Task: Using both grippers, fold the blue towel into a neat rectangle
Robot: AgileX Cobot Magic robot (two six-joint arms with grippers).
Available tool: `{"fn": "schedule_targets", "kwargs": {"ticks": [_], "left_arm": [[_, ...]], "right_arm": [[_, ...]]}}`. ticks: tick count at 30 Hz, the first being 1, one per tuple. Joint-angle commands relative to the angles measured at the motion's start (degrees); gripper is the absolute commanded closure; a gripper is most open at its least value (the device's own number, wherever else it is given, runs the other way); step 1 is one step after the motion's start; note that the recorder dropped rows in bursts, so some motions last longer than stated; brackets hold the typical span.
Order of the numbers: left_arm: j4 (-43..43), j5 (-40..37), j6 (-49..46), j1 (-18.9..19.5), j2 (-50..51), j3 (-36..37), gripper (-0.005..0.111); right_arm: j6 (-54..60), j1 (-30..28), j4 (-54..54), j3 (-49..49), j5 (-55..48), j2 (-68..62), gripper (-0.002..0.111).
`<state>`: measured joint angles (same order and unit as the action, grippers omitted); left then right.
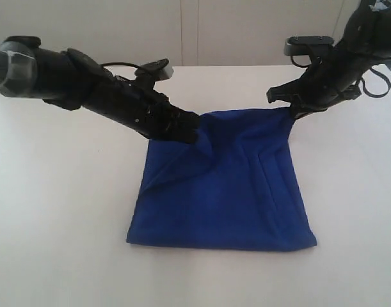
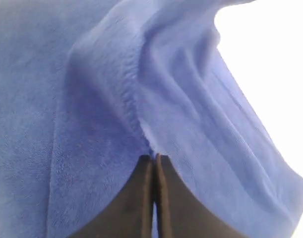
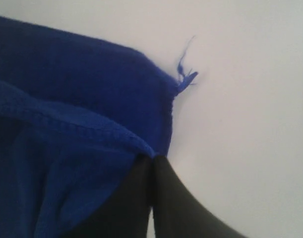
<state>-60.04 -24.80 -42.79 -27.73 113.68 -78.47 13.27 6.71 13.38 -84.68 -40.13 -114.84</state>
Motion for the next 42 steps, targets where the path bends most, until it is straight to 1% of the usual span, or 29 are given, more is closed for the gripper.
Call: {"fn": "schedule_targets", "kwargs": {"ticks": [1, 2, 6, 11, 12, 14, 21, 25, 30, 35, 39, 42], "left_arm": [[10.2, -5.19, -0.93, 0.32, -6.39, -0.33, 0.107], [14.39, -6.82, -0.36, 0.32, -8.8, -0.33, 0.107], [22.69, -11.34, 3.12, 0.32, -14.87, -0.33, 0.107], [26.89, -21.44, 4.73, 0.32, -22.98, -0.33, 0.107], [27.04, -24.04, 4.73, 0.32, -24.93, -0.33, 0.107], [27.15, -26.38, 5.15, 0.32, -27.19, -0.33, 0.107], [26.76, -34.25, 7.07, 0.32, -34.64, -0.33, 0.107], [26.73, -38.43, 11.34, 0.22, -38.65, -0.33, 0.107], [26.44, -41.12, 13.42, 0.22, -41.66, -0.33, 0.107], [23.64, -45.16, 14.11, 0.11, -42.26, -0.33, 0.107], [19.2, -45.16, 14.11, 0.11, -42.38, -0.33, 0.107], [17.69, -45.16, 14.56, 0.11, -42.38, -0.22, 0.107]], "right_arm": [[4.91, 0.72, 0.06, -0.08, -7.65, 4.32, 0.108], [6.34, 0.72, 0.06, -0.08, -10.26, 6.08, 0.108], [7.65, 0.72, -0.1, 0.14, -15.47, 11.3, 0.108], [10.62, 0.81, 2.63, 0.14, -26.18, 18.26, 0.108], [10.62, 0.81, 3.31, 0.14, -27.83, 20.09, 0.108], [10.62, 0.81, 4.03, 0.14, -29.83, 22.24, 0.108], [11.14, 0.84, 6.44, 1.19, -29.83, 29.48, 0.108], [11.15, 0.84, 6.33, 3.35, -29.83, 34.96, 0.108], [12.12, 0.84, 6.33, 8.24, -29.83, 41.15, 0.108], [12.26, 0.84, 6.33, 12.87, -29.83, 46.77, 0.108], [12.26, 0.84, 6.33, 15.37, -29.83, 51.71, 0.108], [12.26, 0.84, 6.44, 17.07, -29.83, 55.17, 0.108]]}}
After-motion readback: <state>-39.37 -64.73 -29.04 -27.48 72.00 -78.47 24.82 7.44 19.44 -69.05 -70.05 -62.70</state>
